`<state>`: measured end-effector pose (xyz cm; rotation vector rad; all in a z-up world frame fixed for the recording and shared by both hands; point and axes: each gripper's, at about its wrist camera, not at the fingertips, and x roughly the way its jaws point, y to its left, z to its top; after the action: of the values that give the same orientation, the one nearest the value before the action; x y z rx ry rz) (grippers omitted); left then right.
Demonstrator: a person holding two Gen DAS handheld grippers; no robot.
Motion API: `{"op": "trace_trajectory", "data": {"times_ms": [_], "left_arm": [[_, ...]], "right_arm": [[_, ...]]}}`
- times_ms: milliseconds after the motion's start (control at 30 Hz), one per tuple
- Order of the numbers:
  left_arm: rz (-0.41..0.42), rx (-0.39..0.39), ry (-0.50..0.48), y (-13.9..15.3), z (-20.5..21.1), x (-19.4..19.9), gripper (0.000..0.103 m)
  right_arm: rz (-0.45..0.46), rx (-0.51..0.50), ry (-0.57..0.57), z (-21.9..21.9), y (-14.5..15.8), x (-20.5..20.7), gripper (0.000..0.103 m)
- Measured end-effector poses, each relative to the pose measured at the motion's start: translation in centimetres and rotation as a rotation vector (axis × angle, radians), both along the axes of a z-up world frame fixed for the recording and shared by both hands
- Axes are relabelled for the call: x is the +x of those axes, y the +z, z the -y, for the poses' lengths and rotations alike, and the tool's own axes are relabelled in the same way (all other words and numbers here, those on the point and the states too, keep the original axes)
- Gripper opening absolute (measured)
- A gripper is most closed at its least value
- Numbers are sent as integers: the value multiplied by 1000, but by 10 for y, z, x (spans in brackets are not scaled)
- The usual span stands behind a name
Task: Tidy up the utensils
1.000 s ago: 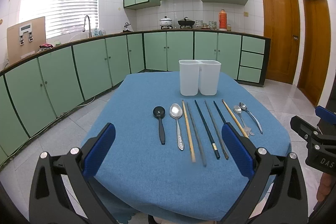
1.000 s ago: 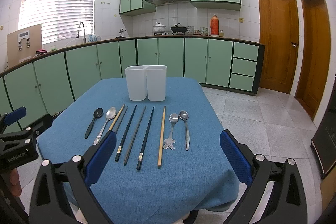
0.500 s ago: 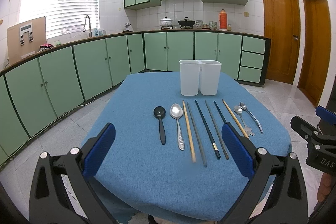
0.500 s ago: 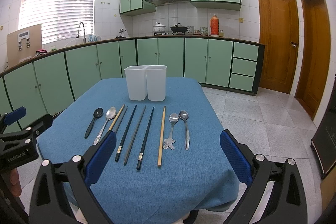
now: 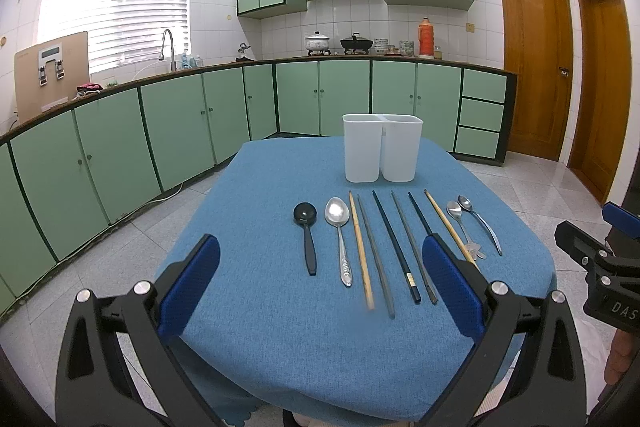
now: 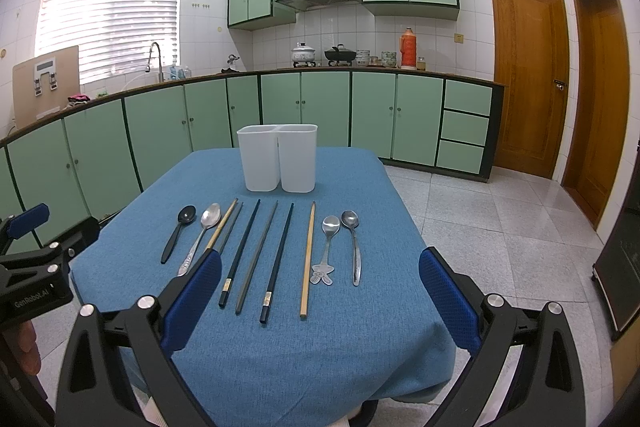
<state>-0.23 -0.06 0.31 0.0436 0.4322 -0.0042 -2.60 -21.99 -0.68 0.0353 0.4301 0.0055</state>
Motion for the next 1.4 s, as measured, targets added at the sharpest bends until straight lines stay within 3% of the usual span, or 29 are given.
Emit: {"op": "trace_trajectory", "data": {"times_ms": [1200,1400], "left_arm": [[1,0,1,-1,-3,2,98],[-14,-9,44,0,-30,17,98]], "right_arm": [[2,-1,-2,-1,0,2,97],[0,-12,-14,0,-3,5,97]]}}
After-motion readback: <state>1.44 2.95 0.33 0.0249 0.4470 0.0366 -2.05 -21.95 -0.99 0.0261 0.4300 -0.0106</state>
